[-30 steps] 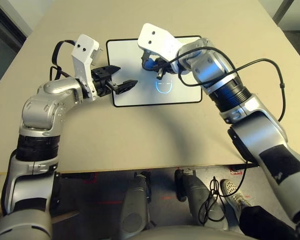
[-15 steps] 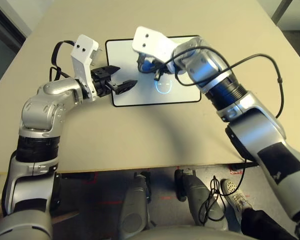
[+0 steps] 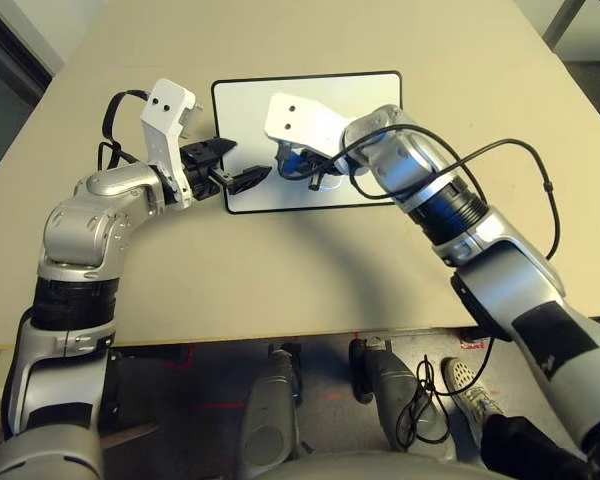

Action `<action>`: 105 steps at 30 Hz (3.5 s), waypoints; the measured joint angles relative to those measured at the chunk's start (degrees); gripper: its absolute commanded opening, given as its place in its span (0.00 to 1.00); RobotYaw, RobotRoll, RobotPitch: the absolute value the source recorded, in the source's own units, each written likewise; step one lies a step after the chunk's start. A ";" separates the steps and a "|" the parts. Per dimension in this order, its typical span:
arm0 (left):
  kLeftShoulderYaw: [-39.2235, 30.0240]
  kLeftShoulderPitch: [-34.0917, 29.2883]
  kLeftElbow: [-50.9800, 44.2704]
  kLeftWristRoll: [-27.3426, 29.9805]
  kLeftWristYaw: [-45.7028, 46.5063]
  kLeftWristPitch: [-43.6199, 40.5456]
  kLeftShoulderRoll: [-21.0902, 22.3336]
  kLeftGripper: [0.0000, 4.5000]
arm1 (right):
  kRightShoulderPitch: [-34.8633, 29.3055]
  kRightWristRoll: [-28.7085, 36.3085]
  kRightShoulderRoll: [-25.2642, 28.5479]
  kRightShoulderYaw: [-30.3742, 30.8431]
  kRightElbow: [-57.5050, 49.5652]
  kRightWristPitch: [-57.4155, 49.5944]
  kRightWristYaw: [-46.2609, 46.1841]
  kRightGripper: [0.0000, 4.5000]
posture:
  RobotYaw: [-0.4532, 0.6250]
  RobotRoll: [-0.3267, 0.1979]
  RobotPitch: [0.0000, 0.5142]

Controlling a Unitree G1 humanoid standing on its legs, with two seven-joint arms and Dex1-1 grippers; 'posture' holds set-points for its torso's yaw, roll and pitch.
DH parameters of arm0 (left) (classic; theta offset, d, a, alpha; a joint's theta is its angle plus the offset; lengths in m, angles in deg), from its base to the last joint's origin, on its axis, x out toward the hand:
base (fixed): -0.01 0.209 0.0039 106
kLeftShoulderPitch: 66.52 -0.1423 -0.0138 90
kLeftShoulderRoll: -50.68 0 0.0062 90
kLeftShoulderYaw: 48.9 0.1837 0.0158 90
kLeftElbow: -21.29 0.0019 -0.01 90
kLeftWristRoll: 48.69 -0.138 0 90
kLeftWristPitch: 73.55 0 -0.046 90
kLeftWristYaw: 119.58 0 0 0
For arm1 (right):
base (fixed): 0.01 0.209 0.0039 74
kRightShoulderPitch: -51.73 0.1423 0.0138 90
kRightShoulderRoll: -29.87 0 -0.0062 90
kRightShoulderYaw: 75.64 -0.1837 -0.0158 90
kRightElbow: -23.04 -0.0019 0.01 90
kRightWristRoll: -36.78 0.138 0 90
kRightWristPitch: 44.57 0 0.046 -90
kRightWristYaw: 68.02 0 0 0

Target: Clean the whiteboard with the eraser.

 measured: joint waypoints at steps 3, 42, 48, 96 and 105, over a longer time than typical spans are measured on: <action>0.00 0.00 0.00 -0.07 0.00 0.05 0.01 1.00 | 3.59 0.08 -0.76 -1.82 4.22 1.54 -2.60 0.13 | 0.48 0.62 0.50; -0.02 0.09 0.64 -0.07 0.46 0.39 -0.03 1.00 | 7.33 -1.92 -1.34 -1.80 8.28 1.05 1.28 0.13 | 0.47 0.62 0.49; -0.01 0.12 0.63 -0.07 0.48 0.24 -0.04 1.00 | 2.12 -2.73 -0.62 2.65 -0.75 -3.34 5.30 0.13 | 0.48 0.62 0.49; -0.22 -0.39 -0.03 0.07 0.83 -0.70 -0.52 1.00 | 7.33 -2.80 -4.95 -0.78 8.89 0.41 1.57 0.13 | 0.47 0.62 0.50; -0.22 -0.38 -0.01 0.08 0.51 -0.76 -0.19 1.00 | 0.38 -3.89 -5.63 4.43 -1.44 -6.20 4.91 0.13 | 0.47 0.62 0.51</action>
